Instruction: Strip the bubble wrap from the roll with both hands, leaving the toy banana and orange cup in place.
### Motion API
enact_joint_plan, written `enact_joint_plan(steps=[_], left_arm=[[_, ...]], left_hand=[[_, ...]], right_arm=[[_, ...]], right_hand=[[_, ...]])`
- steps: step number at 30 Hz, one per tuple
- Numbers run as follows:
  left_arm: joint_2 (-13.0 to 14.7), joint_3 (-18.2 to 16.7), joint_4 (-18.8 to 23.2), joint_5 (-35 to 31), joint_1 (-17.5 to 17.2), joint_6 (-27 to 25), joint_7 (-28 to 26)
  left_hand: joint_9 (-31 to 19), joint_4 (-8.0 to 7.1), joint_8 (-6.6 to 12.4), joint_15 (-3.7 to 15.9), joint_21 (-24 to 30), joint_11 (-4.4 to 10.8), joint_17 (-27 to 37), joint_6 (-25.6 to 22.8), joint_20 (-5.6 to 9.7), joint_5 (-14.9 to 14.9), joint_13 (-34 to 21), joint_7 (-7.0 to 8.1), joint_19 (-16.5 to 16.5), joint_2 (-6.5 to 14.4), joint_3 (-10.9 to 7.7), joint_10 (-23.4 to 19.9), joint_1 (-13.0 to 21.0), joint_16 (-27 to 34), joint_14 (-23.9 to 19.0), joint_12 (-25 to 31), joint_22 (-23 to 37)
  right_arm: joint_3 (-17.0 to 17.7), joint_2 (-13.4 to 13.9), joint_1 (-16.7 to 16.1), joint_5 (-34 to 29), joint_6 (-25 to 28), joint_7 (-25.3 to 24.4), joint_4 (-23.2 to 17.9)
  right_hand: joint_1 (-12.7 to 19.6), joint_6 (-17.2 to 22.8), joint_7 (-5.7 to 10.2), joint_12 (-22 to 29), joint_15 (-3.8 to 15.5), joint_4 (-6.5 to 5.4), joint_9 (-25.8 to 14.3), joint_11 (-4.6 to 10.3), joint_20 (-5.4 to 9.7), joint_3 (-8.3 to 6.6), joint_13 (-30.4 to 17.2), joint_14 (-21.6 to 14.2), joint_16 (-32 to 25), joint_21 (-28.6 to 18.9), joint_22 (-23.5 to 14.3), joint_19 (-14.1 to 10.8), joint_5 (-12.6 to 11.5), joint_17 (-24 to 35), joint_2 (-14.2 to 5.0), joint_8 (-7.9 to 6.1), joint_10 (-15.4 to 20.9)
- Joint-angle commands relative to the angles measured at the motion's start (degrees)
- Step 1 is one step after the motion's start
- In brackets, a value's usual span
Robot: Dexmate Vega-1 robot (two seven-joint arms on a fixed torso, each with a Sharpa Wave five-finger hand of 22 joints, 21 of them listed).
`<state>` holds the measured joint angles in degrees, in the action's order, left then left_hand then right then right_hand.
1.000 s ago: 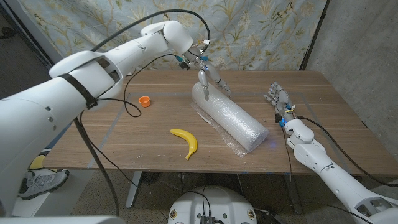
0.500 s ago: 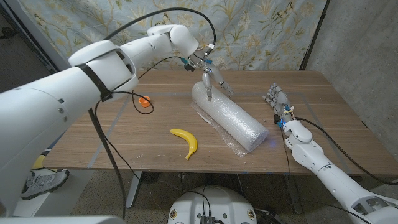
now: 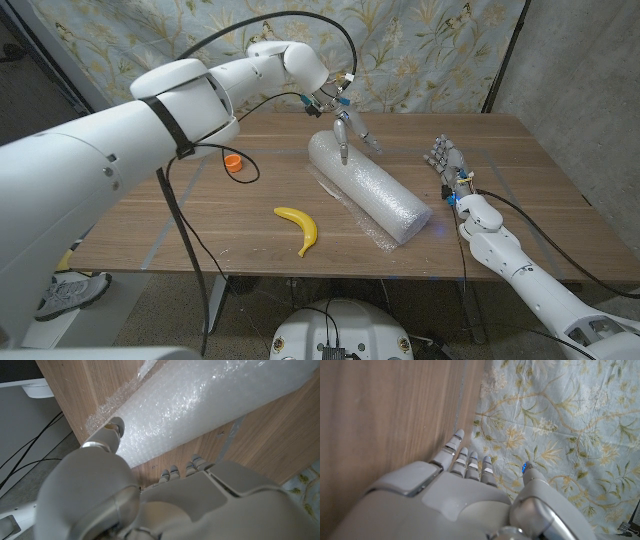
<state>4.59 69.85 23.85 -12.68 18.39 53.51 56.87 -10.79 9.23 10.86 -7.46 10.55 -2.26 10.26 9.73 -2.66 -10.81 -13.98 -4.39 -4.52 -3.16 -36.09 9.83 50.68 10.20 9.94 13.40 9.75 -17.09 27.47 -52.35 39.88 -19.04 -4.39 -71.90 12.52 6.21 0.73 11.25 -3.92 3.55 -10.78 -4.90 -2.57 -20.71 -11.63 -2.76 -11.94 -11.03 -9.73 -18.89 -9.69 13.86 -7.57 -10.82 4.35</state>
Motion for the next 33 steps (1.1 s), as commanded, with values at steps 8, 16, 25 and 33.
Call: enact_joint_plan(steps=[8, 16, 25, 33], left_arm=[[-1.38, 1.97, -1.02, 1.39, -0.57, -1.0, 2.54], [-1.16, 2.88, -1.07, 0.42, -0.79, -1.54, 2.05], [-1.46, 3.44, -1.22, 0.08, -1.09, -1.93, 1.63], [-1.72, 3.98, -1.09, -0.48, -1.29, -1.4, 1.16]], left_hand=[[-0.1, -0.32, 0.41, -0.43, 0.09, -0.52, 0.28, 5.45, -0.05, 0.15, -0.16, -0.33, -0.42, 0.48, 0.42, 4.83, 0.38, 0.36, 3.03, 0.37, 0.15], [-0.1, -0.37, 0.45, -0.47, 0.12, -0.59, 0.28, 5.36, -0.09, 0.14, -0.17, -0.35, -0.45, 0.56, 0.56, 4.87, 0.34, 0.36, 3.05, 0.44, 0.15], [-0.1, -0.43, 0.36, -0.51, 0.14, -0.59, 0.28, 5.57, -0.09, 0.13, -0.19, -0.44, -0.5, 0.64, 0.68, 4.89, 0.3, 0.37, 3.06, 0.5, 0.16], [-0.1, -0.48, 0.39, -0.5, 0.17, -0.62, 0.28, 5.51, -0.08, 0.12, -0.2, -0.39, -0.55, 0.75, 0.8, 4.95, 0.27, 0.37, 3.1, 0.55, 0.16]], right_arm=[[0.47, 0.76, -1.22, -0.19, 0.82, -1.78, -1.1], [0.49, 0.59, -1.31, 0.1, 0.97, -1.67, -0.61], [0.5, 0.39, -1.28, 0.52, 1.08, -1.24, 0.17], [0.76, 0.26, -1.79, 0.88, 0.62, -1.12, 0.44]], right_hand=[[-0.32, -0.08, -0.03, 0.26, -0.58, 0.39, -0.21, -0.4, -0.21, -0.03, -0.25, -0.04, -0.49, -0.29, -0.34, -0.23, -0.38, -0.1, -0.13, -0.15, -0.3], [-0.34, -0.04, 0.0, 0.29, -0.57, 0.41, -0.21, -0.42, -0.23, -0.02, -0.25, -0.04, -0.51, -0.3, -0.34, -0.23, -0.39, -0.11, -0.15, -0.19, -0.3], [-0.36, -0.02, -0.01, 0.32, -0.57, 0.44, -0.22, -0.4, -0.26, 0.0, -0.26, -0.06, -0.55, -0.3, -0.34, -0.2, -0.39, -0.12, -0.18, -0.23, -0.32], [-0.4, -0.05, 0.02, 0.34, -0.54, 0.47, -0.22, -0.39, -0.28, 0.03, -0.26, -0.06, -0.58, -0.31, -0.34, -0.2, -0.39, -0.13, -0.18, -0.24, -0.33]])
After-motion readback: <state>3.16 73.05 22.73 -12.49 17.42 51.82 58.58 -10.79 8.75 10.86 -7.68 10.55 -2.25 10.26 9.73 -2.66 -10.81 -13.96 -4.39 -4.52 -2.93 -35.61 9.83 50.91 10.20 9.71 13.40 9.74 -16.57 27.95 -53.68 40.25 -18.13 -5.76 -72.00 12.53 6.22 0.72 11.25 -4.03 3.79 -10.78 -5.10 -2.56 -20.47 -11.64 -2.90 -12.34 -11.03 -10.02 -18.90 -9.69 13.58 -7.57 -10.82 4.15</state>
